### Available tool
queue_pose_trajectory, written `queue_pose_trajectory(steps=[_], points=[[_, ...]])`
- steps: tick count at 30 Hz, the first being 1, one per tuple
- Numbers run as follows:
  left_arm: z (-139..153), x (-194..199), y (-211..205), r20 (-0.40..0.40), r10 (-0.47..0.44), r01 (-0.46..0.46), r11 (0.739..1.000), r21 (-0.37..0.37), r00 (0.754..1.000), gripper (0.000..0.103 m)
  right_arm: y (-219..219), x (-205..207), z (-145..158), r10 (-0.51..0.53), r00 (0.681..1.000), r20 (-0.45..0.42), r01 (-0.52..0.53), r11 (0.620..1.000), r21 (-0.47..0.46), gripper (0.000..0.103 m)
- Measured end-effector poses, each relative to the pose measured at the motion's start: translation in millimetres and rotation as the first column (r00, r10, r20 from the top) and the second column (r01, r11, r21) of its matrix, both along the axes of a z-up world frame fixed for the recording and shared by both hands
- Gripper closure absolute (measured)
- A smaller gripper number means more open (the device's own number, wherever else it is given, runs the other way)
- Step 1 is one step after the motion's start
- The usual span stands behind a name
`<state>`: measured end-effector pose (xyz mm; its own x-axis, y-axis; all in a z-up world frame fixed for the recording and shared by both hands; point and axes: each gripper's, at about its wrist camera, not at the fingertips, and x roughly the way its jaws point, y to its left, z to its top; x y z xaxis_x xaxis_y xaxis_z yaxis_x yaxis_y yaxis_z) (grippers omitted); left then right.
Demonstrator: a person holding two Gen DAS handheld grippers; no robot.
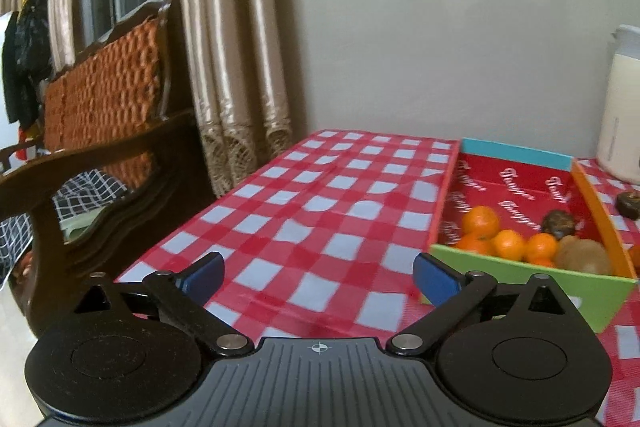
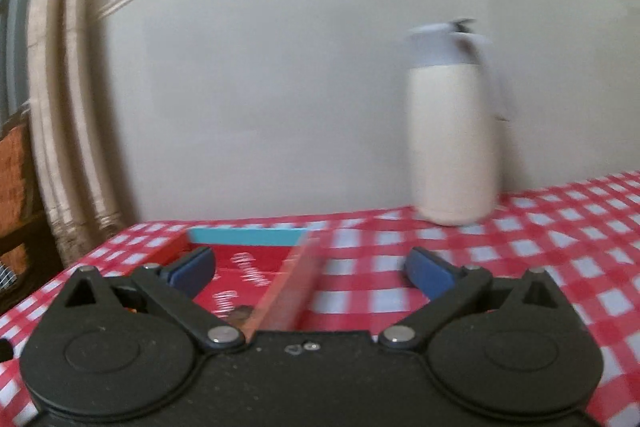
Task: Organize fruits
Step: 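Move the left gripper to the small tangerine while the right gripper withdraws from the box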
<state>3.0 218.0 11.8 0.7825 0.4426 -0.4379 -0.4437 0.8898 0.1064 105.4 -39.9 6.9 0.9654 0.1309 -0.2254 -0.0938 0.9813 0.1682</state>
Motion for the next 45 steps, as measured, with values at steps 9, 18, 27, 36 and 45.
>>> queue_pose_trajectory(steps=[9, 18, 27, 36, 45], points=[[5, 12, -41, 0.008, -0.062, 0.062, 0.998, 0.025, 0.998, 0.003, -76, -13, 4, -0.147, 0.989, 0.005, 0.146, 0.984, 0.106, 0.000], [10, 25, -78, 0.030, -0.115, 0.114, 0.993, 0.031, 0.993, 0.000, -110, -17, 3, -0.180, 0.984, -0.007, 0.180, 0.980, 0.089, 0.000], [12, 40, -128, 0.054, -0.216, 0.216, 0.976, 0.017, 0.975, 0.000, -146, -26, 3, -0.233, 0.973, 0.000, 0.232, 0.971, 0.059, 0.000], [7, 51, -177, 0.041, -0.316, 0.315, 0.949, 0.030, 0.948, 0.000, -191, -37, 2, -0.302, 0.953, -0.005, 0.302, 0.951, 0.073, 0.000], [0, 64, -212, 0.031, -0.364, 0.363, 0.932, 0.016, 0.931, 0.000, -218, -39, -3, -0.353, 0.935, -0.013, 0.354, 0.933, 0.065, 0.000]])
